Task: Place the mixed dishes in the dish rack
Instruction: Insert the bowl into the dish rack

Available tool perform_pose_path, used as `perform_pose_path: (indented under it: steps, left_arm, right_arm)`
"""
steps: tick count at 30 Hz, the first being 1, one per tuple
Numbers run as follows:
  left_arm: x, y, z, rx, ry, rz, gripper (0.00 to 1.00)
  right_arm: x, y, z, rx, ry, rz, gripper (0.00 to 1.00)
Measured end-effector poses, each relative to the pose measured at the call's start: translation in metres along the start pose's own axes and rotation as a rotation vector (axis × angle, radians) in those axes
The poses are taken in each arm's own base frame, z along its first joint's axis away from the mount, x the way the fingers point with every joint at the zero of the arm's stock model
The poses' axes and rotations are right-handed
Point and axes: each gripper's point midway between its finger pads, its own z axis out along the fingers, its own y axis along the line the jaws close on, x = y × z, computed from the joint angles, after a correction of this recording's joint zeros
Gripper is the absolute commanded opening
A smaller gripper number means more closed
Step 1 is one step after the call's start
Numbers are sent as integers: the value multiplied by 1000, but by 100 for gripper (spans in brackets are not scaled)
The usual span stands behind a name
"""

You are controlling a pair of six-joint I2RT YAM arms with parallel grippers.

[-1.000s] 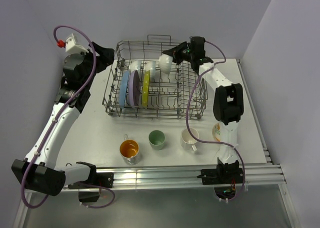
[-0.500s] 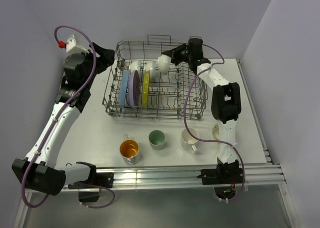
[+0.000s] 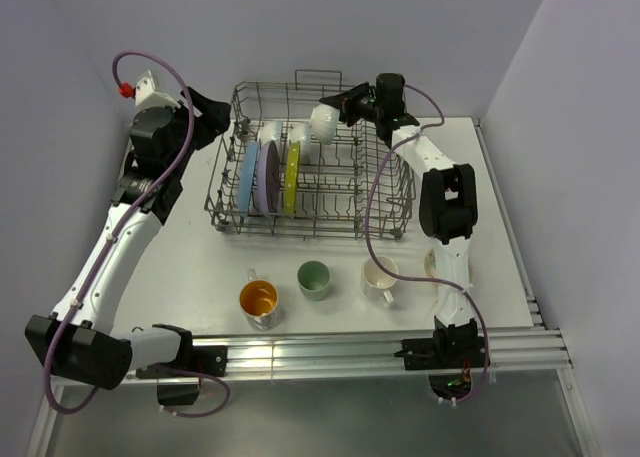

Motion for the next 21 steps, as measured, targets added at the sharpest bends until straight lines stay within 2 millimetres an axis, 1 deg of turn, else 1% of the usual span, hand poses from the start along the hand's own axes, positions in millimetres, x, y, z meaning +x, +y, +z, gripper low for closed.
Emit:
perform_pose_path:
  steps: [8,17,19,21]
  left_arm:
    - [5,3,6,-15,17,3,75]
    - [5,3,6,-16,18,-15,75]
    - [5,3,6,-16,18,-15,75]
    - [5,3,6,-16,19,-15,75]
  right_arm:
    - [-4,-1,-2,-11,23,-8,0]
    - [-9,-3,-5,-14,29,-17,0]
    - [-9,-3,-5,-13,29,-18,4]
    - [-9,-3,-5,-12,29,-20,5]
